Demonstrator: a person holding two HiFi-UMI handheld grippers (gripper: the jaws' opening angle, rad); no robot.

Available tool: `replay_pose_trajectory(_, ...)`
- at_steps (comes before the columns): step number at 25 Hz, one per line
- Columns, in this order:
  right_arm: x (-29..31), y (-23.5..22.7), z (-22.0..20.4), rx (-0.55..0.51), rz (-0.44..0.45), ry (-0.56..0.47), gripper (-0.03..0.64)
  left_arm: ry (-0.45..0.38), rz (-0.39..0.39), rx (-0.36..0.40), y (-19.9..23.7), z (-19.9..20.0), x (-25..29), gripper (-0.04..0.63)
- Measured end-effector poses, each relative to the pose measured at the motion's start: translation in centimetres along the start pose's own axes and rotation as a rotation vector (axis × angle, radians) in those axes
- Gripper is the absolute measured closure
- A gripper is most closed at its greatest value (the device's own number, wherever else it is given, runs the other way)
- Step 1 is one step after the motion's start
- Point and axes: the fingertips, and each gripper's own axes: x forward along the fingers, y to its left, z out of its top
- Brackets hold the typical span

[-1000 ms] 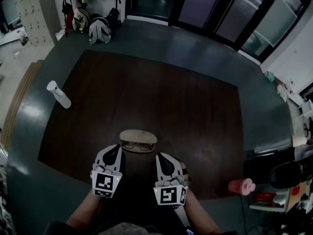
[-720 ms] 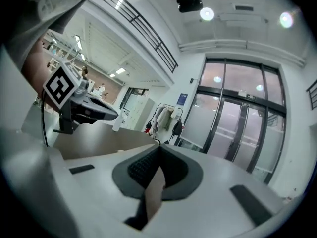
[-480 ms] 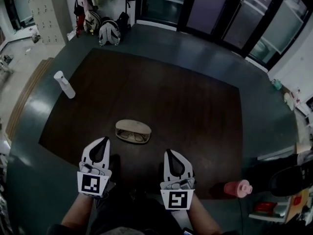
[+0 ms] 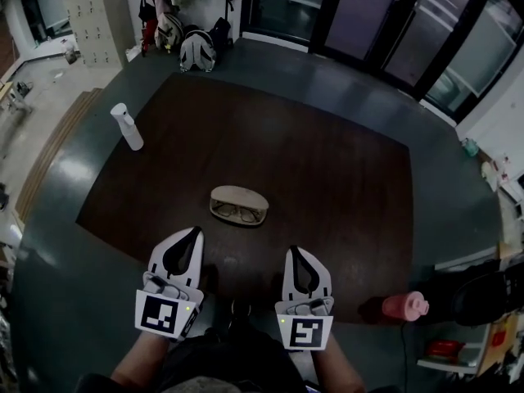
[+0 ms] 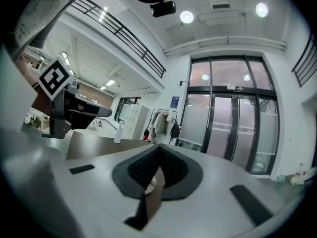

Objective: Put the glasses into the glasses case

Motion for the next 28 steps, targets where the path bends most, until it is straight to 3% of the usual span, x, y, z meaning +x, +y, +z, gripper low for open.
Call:
replay_pose_trajectory(6, -3.3, 4.0, 3.0, -0.028, -0.03, -0.06, 0.63, -0.01, -0.058, -0.024, -1.7, 1.7, -4.9, 0.592)
replay_pose_trajectory(12, -7.7, 7.0, 3.9, -0.049, -0.05, -0.039, 0.63, 0.04, -0.055, -0.045, -1.7, 0.0, -10.0, 0.592)
replay_pose_trajectory(22, -14.5, 8.7, 5.3, -0.074, -0.115, -0.015, 0.63, 0.016, -0.102, -0.044, -3.3, 0.9, -16.4, 0.592)
replay_pose_trajectory(28, -16.6, 11.3, 5.6, -0.11, -0.097, -0.011, 0.63, 0.031, -0.123, -0.039, -3.9, -0.3, -19.3, 0.592)
